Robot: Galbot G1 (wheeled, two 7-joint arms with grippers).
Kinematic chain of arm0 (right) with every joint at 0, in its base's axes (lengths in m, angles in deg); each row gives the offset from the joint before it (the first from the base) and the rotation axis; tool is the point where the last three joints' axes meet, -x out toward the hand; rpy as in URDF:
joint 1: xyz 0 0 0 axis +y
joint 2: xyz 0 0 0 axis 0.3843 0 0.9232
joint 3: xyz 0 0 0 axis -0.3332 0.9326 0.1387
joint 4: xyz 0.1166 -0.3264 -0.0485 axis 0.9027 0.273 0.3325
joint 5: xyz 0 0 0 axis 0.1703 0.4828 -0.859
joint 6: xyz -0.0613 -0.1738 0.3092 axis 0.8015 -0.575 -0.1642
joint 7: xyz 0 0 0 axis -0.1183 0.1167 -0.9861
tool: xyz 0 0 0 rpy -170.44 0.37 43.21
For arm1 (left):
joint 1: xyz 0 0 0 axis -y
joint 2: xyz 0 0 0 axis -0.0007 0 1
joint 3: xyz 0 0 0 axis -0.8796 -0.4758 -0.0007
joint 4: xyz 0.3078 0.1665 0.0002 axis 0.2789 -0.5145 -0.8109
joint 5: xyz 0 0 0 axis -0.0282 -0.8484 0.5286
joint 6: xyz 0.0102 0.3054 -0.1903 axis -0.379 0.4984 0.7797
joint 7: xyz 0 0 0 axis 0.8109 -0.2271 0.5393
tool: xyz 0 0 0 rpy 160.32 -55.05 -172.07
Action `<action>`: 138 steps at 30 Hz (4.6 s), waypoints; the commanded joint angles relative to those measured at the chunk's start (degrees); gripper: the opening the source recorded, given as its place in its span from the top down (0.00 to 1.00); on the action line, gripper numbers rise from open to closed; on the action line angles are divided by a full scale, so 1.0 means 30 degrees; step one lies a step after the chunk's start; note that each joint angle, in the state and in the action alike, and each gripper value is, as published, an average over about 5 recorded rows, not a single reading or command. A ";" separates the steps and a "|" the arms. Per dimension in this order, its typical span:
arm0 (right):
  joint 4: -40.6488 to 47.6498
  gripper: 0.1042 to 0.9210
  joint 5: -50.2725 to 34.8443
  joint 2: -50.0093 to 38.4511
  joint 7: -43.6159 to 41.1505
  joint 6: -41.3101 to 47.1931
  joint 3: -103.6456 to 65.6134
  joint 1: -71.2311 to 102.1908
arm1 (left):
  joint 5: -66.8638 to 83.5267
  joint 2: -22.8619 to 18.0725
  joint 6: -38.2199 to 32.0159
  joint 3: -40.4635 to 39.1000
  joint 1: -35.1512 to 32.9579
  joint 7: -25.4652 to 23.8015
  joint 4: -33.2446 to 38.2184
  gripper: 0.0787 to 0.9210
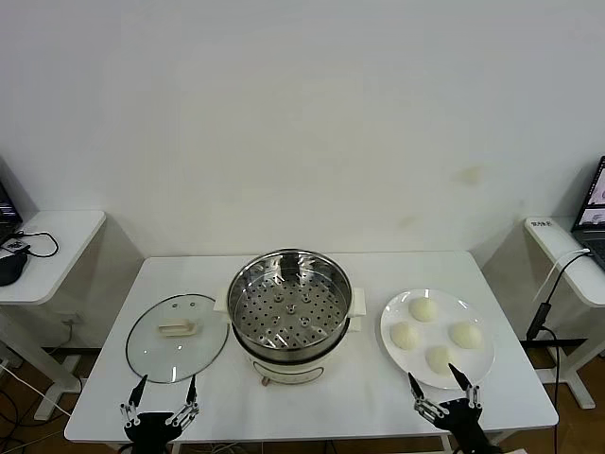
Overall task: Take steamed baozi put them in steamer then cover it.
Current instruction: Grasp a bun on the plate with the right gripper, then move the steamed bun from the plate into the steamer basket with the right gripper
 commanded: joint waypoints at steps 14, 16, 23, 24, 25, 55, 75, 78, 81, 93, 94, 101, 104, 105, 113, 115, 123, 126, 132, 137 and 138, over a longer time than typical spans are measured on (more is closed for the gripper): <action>0.3888 0.12 0.8036 -0.8155 -0.2203 0.4393 -0.3613 -0.6779 | -0.3101 0.0075 0.3254 0.0976 0.0678 -0.1834 0.1234 0.12; 0.4991 0.12 0.8851 -0.9568 -0.3659 0.4465 -0.2984 -0.7973 | -0.3445 0.0040 0.3226 0.0981 0.0618 -0.1925 0.1238 0.12; 0.9228 0.12 1.1305 -1.3633 -0.8663 0.3823 0.3942 -1.6051 | -0.4698 -0.0133 0.2884 0.1135 0.0246 -0.2118 0.1267 0.12; 0.9744 0.12 1.1448 -1.3924 -0.9268 0.3679 0.5331 -1.7453 | -0.4721 -0.0144 0.2871 0.1186 0.0210 -0.2120 0.1295 0.12; 1.0235 0.12 1.1585 -1.4156 -0.9901 0.3493 0.6739 -1.8942 | -0.4743 -0.0151 0.2861 0.1248 0.0183 -0.2125 0.1322 0.12; 1.8468 0.12 1.0217 -0.9669 -1.7717 0.2316 2.7062 -3.4136 | -0.4652 0.0399 0.2856 0.2628 0.0402 -0.2413 0.1316 0.12; 2.2065 0.13 1.1398 -0.6552 -1.5783 0.2238 2.5378 -3.3223 | -0.4779 0.0236 0.2651 0.2964 0.0238 -0.2313 0.1198 0.12; 2.2264 0.15 1.1471 -0.6362 -1.5809 0.2291 2.5340 -3.3168 | -0.4787 0.0225 0.2609 0.2974 0.0214 -0.2298 0.1176 0.12; 2.2314 0.20 1.1493 -0.6252 -1.5836 0.2323 2.5363 -3.3129 | -0.4811 0.0191 0.2581 0.2953 0.0209 -0.2284 0.1166 0.12; 2.0939 0.40 1.0818 -0.7018 -1.6584 0.2607 2.6049 -3.3721 | -0.4866 0.0084 0.2566 0.2755 0.0181 -0.2287 0.1237 0.12; 2.0563 0.40 1.0582 -0.7254 -1.6694 0.2662 2.6243 -3.3948 | -0.4873 0.0083 0.2566 0.2733 0.0183 -0.2288 0.1242 0.12; 1.7329 0.39 0.8168 -0.9588 -1.7309 0.3070 2.8188 -3.7122 | -0.4858 0.0153 0.2567 0.2577 0.0266 -0.2294 0.1189 0.12; 1.6425 0.39 0.6949 -1.0373 -1.7384 0.3222 2.9351 -3.9138 | -0.4856 0.0186 0.2571 0.2407 0.0372 -0.2298 0.1153 0.12; 1.6194 0.39 0.6522 -1.0483 -1.7389 0.3251 2.9813 -3.9907 | -0.4856 0.0198 0.2572 0.2350 0.0420 -0.2300 0.1138 0.12; 1.4876 0.39 0.3289 -0.9063 -1.7025 0.3325 3.3205 -4.5756 | -0.4761 0.0365 0.2544 0.2223 0.0647 -0.2294 0.1029 0.12; 1.4419 0.39 0.2582 -0.8291 -1.6607 0.3286 3.3849 -4.6633 | -0.4727 0.0425 0.2511 0.2256 0.0667 -0.2284 0.0974 0.12; 1.3168 0.39 0.0563 -0.4868 -1.5292 0.2684 3.5788 -4.8063 | -0.4556 0.0626 0.2432 0.2534 0.0710 -0.2274 0.0735 0.12; 1.3451 0.39 0.0530 -0.3238 -1.5003 0.1865 3.6539 -4.7968 | -0.4378 0.0648 0.2442 0.2679 0.0730 -0.2278 0.0714 0.12; 1.4668 0.38 0.1824 -0.0541 -1.4602 -0.0289 3.7774 -4.7309 | -0.4189 0.0738 0.2447 0.2999 0.0689 -0.2284 0.0772 0.12; 1.5977 0.38 0.4380 0.0857 -1.4277 -0.2140 3.8372 -4.6403 | -0.4166 0.0705 0.2458 0.3109 0.0720 -0.2298 0.0928 0.12; 1.6166 0.38 0.4834 0.1000 -1.4256 -0.2361 3.8443 -4.6187 | -0.4167 0.0684 0.2463 0.3106 0.0731 -0.2301 0.0963 0.12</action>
